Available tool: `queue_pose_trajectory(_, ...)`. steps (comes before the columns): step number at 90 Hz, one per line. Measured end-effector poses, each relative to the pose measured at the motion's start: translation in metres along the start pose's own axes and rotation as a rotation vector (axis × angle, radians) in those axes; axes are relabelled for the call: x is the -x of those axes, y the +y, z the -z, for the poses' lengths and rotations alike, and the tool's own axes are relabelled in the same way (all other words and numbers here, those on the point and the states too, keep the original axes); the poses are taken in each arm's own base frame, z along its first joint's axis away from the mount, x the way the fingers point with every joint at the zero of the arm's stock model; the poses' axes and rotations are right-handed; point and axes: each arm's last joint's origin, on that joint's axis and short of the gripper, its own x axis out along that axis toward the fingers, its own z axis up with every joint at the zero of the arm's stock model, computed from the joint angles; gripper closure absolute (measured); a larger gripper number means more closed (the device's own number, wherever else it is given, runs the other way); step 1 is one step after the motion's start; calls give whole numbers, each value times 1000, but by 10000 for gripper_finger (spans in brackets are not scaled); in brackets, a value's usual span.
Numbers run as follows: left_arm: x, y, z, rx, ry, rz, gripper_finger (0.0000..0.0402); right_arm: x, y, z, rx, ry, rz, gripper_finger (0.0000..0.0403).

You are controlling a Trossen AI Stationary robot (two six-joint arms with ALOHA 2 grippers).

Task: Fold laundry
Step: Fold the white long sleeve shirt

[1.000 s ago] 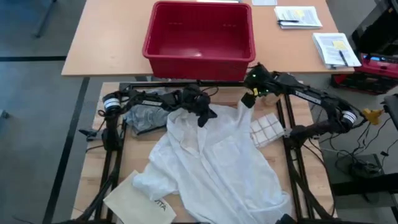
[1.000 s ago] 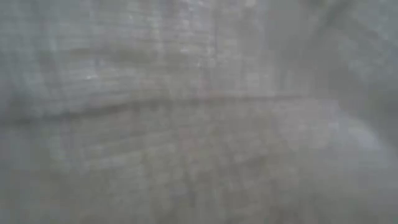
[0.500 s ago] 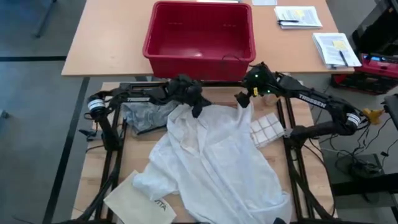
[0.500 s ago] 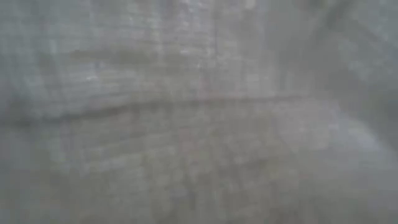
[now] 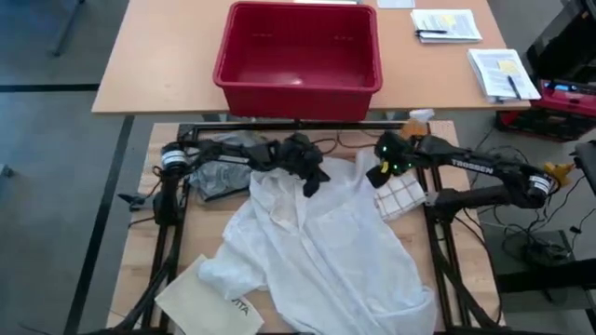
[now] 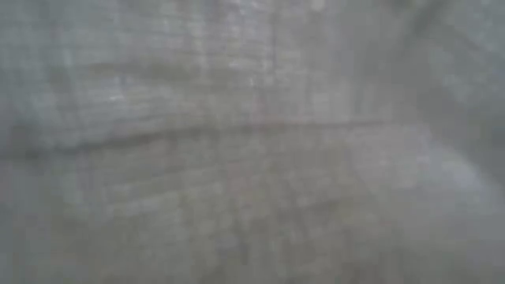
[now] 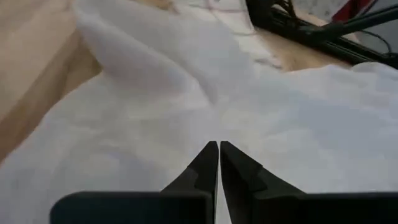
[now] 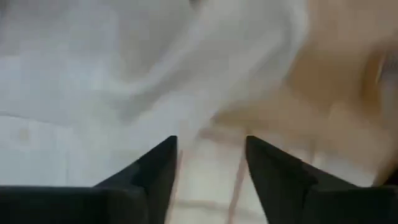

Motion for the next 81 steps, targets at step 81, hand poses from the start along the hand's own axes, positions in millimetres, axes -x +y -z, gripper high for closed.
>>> queue_pose_trajectory(81, -18, 25, 11, 103, 310, -122, 401, -52, 14, 95, -214, 246, 86, 401)
